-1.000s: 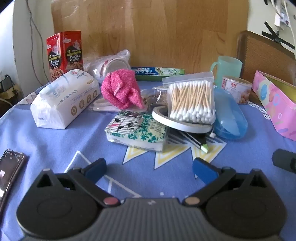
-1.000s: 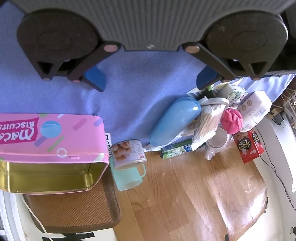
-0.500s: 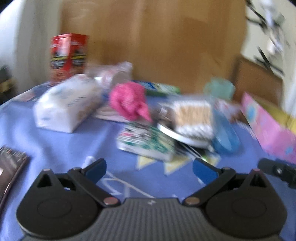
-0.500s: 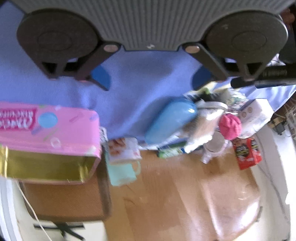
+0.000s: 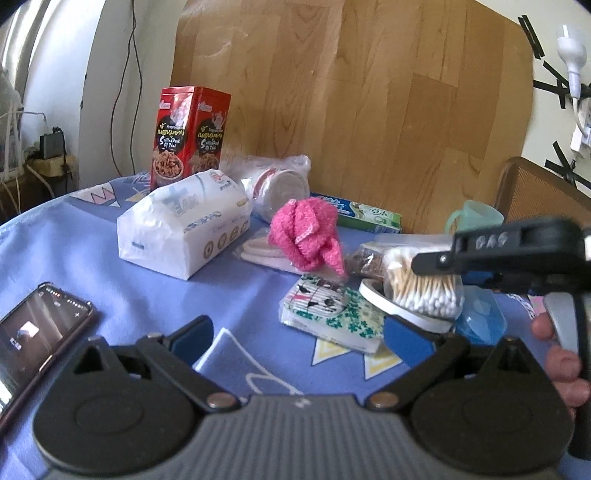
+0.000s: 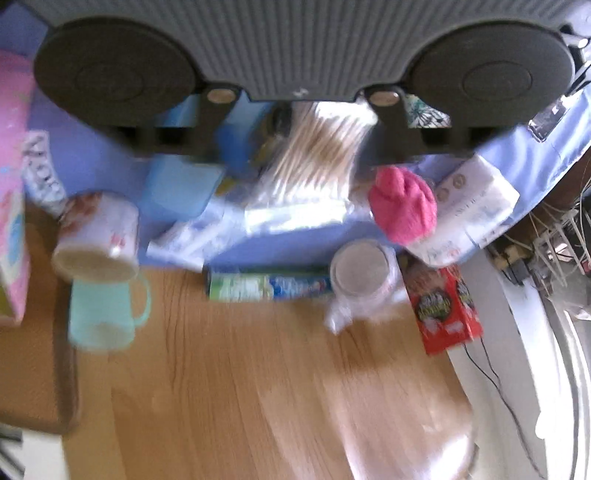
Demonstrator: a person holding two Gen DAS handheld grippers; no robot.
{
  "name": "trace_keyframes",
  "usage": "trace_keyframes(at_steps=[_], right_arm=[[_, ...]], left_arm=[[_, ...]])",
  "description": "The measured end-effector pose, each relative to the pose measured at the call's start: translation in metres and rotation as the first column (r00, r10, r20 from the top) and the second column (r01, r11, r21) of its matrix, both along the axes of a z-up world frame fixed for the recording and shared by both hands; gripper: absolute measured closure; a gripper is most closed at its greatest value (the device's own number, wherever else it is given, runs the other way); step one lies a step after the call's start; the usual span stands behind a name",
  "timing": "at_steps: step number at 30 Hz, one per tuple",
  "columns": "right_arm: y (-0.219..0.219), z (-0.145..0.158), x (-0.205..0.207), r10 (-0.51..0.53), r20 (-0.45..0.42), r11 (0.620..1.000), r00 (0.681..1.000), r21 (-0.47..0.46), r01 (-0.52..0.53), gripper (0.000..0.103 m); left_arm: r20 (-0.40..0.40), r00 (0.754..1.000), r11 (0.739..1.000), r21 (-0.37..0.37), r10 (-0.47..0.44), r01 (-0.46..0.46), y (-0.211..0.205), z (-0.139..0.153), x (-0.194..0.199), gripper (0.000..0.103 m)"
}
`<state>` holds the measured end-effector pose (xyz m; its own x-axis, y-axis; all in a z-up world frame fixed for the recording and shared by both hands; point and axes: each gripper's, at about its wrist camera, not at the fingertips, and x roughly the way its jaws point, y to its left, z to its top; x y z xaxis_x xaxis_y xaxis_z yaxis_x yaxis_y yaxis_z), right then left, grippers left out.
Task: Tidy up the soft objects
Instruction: 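Carry the swab bag into the pink tin and open the right tool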
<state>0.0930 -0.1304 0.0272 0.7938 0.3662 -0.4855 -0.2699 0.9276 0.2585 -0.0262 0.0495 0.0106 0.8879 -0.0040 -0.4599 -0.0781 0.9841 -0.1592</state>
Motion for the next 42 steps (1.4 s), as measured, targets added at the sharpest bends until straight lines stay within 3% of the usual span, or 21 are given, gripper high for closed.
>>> trace_keyframes(at_steps=[1, 3, 7, 9, 13, 14, 17, 20, 22, 24, 26, 27, 29, 30, 32, 36, 38, 39, 40, 41, 42], right_arm=[[-0.007, 0.001, -0.008, 0.001, -0.003, 0.997, 1.000, 0.083, 0.000, 0.077], [-0.012, 0.007, -0.022, -0.011, 0.022, 0.995, 1.000, 0.104, 0.008, 0.081], [-0.053, 0.027, -0.072, -0.045, 0.099, 0.970, 0.994, 0.242, 0.020, 0.082], [-0.069, 0.021, -0.097, -0.054, 0.082, 0.960, 0.995, 0.277, 0.029, 0.082], [-0.095, -0.014, -0.139, -0.062, -0.043, 0.951, 0.997, 0.301, 0.073, 0.079], [-0.097, -0.022, -0.152, -0.128, -0.056, 0.963, 0.990, 0.233, 0.138, 0.074], [-0.097, -0.026, -0.174, -0.217, 0.022, 0.972, 0.976, 0.097, 0.214, 0.034], [-0.081, -0.024, -0.185, -0.148, 0.071, 0.989, 0.986, 0.030, 0.146, 0.019], [-0.063, -0.024, -0.191, -0.070, 0.092, 0.997, 0.993, -0.039, 0.073, 0.015], [-0.054, -0.030, -0.185, -0.033, 0.091, 0.992, 0.995, -0.121, 0.044, 0.014], [-0.035, -0.040, -0.171, 0.014, 0.072, 0.978, 0.997, -0.208, 0.001, 0.016], [-0.040, -0.041, -0.168, 0.022, 0.066, 0.976, 0.998, -0.218, -0.007, 0.031], [-0.037, -0.045, -0.159, 0.031, 0.082, 0.962, 0.996, -0.273, -0.007, 0.053], [-0.041, -0.043, -0.161, 0.029, 0.085, 0.961, 0.996, -0.278, -0.004, 0.058], [-0.045, -0.039, -0.159, 0.004, 0.122, 0.971, 0.993, -0.238, 0.025, 0.060], [-0.069, -0.016, -0.181, -0.078, 0.296, 0.963, 0.952, -0.226, 0.149, 0.060], [-0.094, -0.002, -0.187, -0.159, 0.371, 0.945, 0.915, -0.210, 0.249, 0.060], [-0.105, 0.002, -0.191, -0.178, 0.381, 0.940, 0.907, -0.208, 0.272, 0.060], [-0.125, 0.010, -0.182, -0.241, 0.396, 0.922, 0.886, -0.191, 0.336, 0.059], [-0.139, 0.014, -0.176, -0.287, 0.404, 0.909, 0.868, -0.170, 0.380, 0.058], [-0.158, 0.017, -0.174, -0.342, 0.410, 0.890, 0.846, -0.150, 0.432, 0.052]], left_arm=[[0.002, 1.000, 1.000, -0.001, -0.003, 0.003, 0.000, 0.000, -0.002, 0.001], [0.000, 1.000, 1.000, -0.004, -0.009, 0.009, 0.001, 0.000, -0.002, 0.002], [-0.016, 0.999, 0.999, -0.020, -0.030, 0.030, 0.004, -0.001, 0.000, 0.004], [-0.019, 0.999, 0.998, -0.037, -0.043, 0.042, 0.005, -0.001, 0.000, 0.004], [-0.062, 0.993, 0.992, -0.083, -0.102, 0.097, 0.007, -0.004, 0.004, 0.005], [-0.074, 0.990, 0.990, -0.089, -0.117, 0.110, 0.005, -0.004, 0.006, 0.006], [-0.099, 0.974, 0.973, -0.128, -0.206, 0.193, -0.008, -0.002, 0.004, 0.007], [-0.117, 0.926, 0.920, -0.213, -0.358, 0.329, -0.030, 0.001, 0.001, 0.008], [-0.119, 0.886, 0.883, -0.213, -0.449, 0.419, -0.051, 0.004, 0.001, 0.013], [-0.147, 0.838, 0.845, -0.201, -0.525, 0.495, -0.074, 0.005, 0.004, 0.014], [-0.196, 0.784, 0.805, -0.225, -0.590, 0.549, -0.095, 0.000, 0.013, 0.024], [-0.189, 0.782, 0.803, -0.214, -0.593, 0.557, -0.103, -0.001, 0.014, 0.024], [-0.191, 0.771, 0.793, -0.190, -0.608, 0.579, -0.118, -0.002, 0.014, 0.043], [-0.191, 0.743, 0.766, -0.226, -0.641, 0.602, -0.123, 0.000, 0.014, 0.055], [-0.156, 0.754, 0.769, -0.192, -0.638, 0.610, -0.134, 0.015, 0.005, 0.056], [-0.062, 0.712, 0.712, -0.140, -0.700, 0.688, -0.168, 0.053, 0.003, 0.055], [-0.043, 0.687, 0.686, -0.108, -0.726, 0.719, -0.199, 0.070, 0.012, 0.053], [-0.033, 0.678, 0.678, -0.100, -0.734, 0.728, -0.215, 0.077, 0.016, 0.043], [-0.022, 0.669, 0.668, -0.097, -0.743, 0.738, -0.229, 0.082, 0.021, 0.025], [-0.008, 0.676, 0.674, -0.086, -0.737, 0.734, -0.241, 0.084, 0.026, 0.018], [-0.003, 0.702, 0.701, -0.068, -0.712, 0.710, -0.249, 0.084, 0.028, 0.012]])
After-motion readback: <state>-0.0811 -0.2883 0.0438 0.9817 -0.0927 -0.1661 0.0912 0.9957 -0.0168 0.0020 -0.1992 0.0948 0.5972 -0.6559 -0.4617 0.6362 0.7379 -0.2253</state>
